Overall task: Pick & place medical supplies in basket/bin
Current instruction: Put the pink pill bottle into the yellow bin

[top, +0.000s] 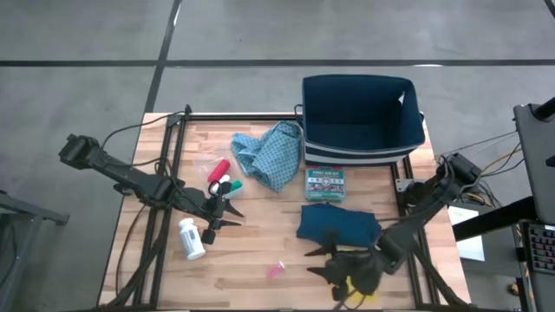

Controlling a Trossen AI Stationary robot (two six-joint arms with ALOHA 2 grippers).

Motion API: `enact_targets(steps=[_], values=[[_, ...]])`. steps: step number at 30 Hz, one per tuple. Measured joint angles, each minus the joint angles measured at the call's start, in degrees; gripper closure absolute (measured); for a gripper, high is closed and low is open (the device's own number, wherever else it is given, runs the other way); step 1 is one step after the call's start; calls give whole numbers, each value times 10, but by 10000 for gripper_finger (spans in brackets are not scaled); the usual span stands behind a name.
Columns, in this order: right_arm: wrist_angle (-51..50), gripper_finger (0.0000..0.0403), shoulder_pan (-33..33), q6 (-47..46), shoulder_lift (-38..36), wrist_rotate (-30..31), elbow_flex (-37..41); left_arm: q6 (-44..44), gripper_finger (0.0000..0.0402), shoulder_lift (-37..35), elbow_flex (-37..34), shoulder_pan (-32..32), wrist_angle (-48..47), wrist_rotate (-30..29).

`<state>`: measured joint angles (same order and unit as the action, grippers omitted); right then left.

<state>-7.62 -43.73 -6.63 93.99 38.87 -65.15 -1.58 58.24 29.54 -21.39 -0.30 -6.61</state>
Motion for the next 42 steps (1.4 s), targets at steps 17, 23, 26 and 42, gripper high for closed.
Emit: enact_targets(steps=[17,23,26,42], values=[[169,215,127,20,122,-245,-1,0,281,0,0,0,0,0],[235,215,132,104,174,-274,-1,0,281,0,0,0,0,0],[250,215,131,121,193,-275,-8,0,281,0,0,0,0,0],[162,216,148,76,271,-342,-91,0,281,0,0,0,-10,0]])
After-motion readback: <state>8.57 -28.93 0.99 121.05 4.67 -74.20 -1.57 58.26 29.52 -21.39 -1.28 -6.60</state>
